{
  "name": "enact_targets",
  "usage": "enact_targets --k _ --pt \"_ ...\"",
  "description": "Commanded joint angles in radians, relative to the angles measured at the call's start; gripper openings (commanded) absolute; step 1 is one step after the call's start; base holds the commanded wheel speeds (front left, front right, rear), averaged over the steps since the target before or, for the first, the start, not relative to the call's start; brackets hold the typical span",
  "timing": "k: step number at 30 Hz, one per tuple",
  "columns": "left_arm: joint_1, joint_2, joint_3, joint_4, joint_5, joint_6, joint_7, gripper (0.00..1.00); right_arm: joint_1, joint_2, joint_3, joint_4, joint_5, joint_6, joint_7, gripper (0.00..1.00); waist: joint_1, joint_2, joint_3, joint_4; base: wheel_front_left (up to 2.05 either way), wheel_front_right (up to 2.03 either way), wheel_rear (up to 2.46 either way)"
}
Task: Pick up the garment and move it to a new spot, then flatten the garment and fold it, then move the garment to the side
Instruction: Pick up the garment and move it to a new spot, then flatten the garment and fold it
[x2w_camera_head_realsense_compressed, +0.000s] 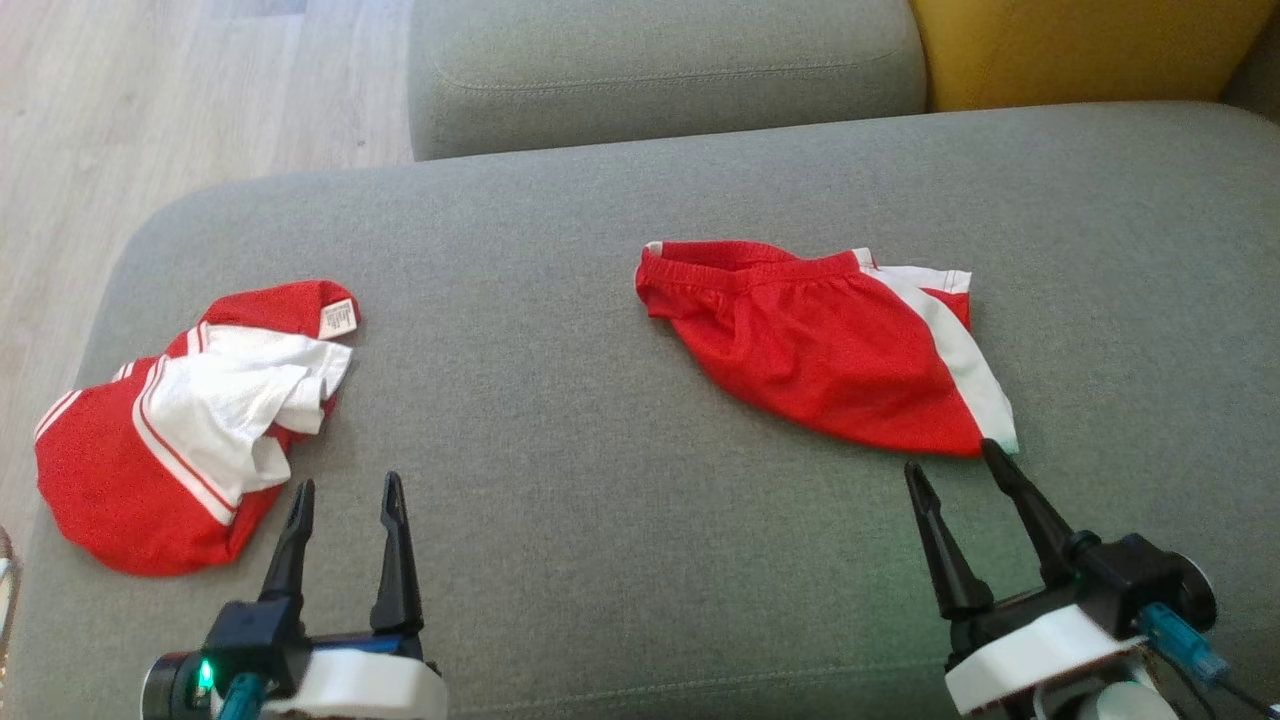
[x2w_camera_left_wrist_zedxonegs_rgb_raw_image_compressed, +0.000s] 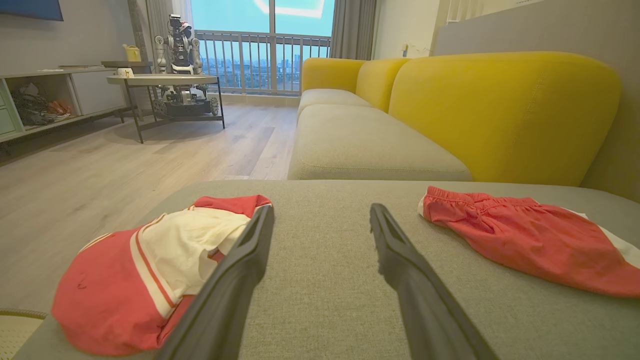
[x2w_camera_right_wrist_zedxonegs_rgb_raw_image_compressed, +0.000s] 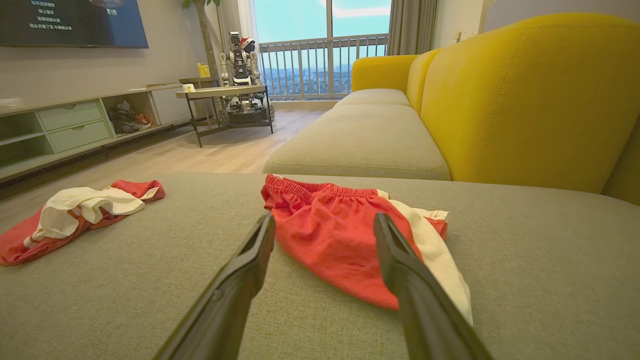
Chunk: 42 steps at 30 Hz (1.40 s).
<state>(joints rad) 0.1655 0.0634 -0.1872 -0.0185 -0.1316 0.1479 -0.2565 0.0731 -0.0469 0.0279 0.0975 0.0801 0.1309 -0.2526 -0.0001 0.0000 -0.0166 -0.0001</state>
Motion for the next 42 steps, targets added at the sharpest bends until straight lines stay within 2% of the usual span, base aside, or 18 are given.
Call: enact_targets --k 1,11,18,24,28,31,39,42 --pt "-0.047 -0.006 0.03 -0.03 0.014 -0.002 -0.005 1.0 -0.026 -0.003 0.027 -0.027 -0.003 0.0 -0.009 1.0 0.0001 0.0 -0.002 -0.002 0.0 0.0 0.0" --pt "-0.045 -0.01 0.021 -0.029 0.027 -0.004 -0.005 1.0 -0.037 -0.003 0.025 -0.019 -0.006 0.0 -0.009 1.0 0.0001 0.0 0.0 -0.022 0.0 0.0 0.0" --pt "-0.105 -0.003 0.006 0.092 0.003 -0.051 -0.005 1.0 -0.054 -0.003 0.043 -0.023 -0.01 0.0 -0.009 1.0 0.0001 0.0 0.033 -0.088 0.0 0.0 0.0" --pt "-0.322 0.014 -0.046 0.176 0.017 -0.127 0.065 1.0 -0.092 -0.003 0.045 -0.045 -0.016 0.0 -0.009 1.0 0.0001 0.0 0.123 -0.176 0.0 0.0 0.0" --pt "-0.516 0.022 -0.099 0.238 0.037 -0.197 0.161 1.0 -0.127 -0.003 0.038 -0.067 -0.009 0.0 -0.009 1.0 0.0001 0.0 0.211 -0.225 0.0 0.0 0.0" --pt "-0.667 0.017 -0.137 0.294 0.043 -0.23 0.244 1.0 -0.157 -0.003 0.036 -0.083 0.003 0.0 -0.009 1.0 0.0001 0.0 0.291 -0.255 0.0 0.0 0.0" --pt "-1.004 0.0 -0.25 0.479 0.006 -0.273 0.401 1.0 -0.225 -0.003 0.065 -0.104 0.058 0.0 -0.009 1.0 0.0001 0.0 0.44 -0.339 0.0 0.0 0.0" --pt "-1.109 -0.006 -0.301 0.577 -0.056 -0.277 0.457 1.0 -0.241 -0.003 0.075 -0.109 0.079 0.0 -0.009 1.0 0.0001 0.0 0.477 -0.373 0.0 0.0 0.0"
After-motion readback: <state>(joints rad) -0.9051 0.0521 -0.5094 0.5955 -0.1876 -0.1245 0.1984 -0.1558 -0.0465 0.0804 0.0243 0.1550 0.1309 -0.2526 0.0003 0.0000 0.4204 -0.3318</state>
